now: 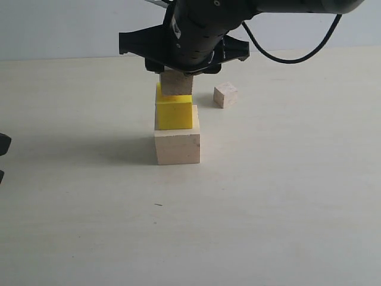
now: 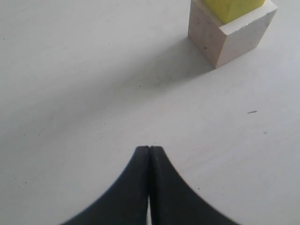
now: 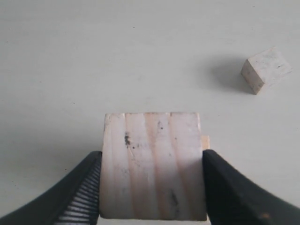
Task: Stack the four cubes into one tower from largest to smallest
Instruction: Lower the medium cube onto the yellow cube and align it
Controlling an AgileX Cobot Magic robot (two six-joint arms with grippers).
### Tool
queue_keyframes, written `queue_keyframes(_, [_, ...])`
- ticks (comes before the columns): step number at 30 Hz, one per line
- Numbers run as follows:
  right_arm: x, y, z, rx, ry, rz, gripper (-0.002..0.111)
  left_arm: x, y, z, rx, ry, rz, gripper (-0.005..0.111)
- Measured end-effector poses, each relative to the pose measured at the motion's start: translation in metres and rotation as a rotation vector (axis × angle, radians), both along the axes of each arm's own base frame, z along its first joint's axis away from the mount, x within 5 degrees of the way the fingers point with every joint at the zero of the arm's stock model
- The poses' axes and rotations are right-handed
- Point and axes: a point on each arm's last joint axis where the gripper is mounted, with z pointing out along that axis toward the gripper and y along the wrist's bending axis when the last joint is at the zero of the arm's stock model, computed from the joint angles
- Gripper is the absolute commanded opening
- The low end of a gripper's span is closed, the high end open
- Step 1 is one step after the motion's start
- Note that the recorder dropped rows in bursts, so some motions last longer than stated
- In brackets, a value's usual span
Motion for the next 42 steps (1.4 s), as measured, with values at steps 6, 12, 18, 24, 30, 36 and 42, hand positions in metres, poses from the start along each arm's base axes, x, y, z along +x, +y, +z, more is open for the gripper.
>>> queue_keyframes(6, [0.0, 0.001, 0.001, 0.007, -0.008, 0.004, 0.0, 0.0, 0.0, 0.0, 0.0, 0.0, 0.0, 0.0])
queue_keyframes(12, [0.004, 0.004, -0.012, -0.012, 0.01, 0.006, 0.0, 0.0, 0.0, 0.0, -0.005, 0.001, 0.001, 0.0])
queue_keyframes(18, [0.004, 0.005, -0.012, -0.008, 0.007, 0.008, 0.0, 0.0, 0.0, 0.0, -0.007, 0.002, 0.001, 0.0])
queue_keyframes(24, [0.005, 0.004, -0.013, -0.008, 0.001, -0.005, 0.0, 0.0, 0.0, 0.0, -0.007, 0.002, 0.001, 0.0])
queue_keyframes(30, [0.005, 0.004, -0.012, -0.005, 0.001, -0.009, 0.0, 0.0, 0.0, 0.0, -0.007, 0.002, 0.001, 0.0])
queue_keyframes(36, [0.005, 0.004, -0.012, -0.005, 0.001, -0.009, 0.0, 0.0, 0.0, 0.0, -0.007, 0.002, 0.001, 0.0])
queue_keyframes(42, [0.005, 0.004, -0.012, -0.005, 0.001, -0.009, 0.005, 0.0, 0.0, 0.0, -0.007, 0.002, 0.001, 0.0])
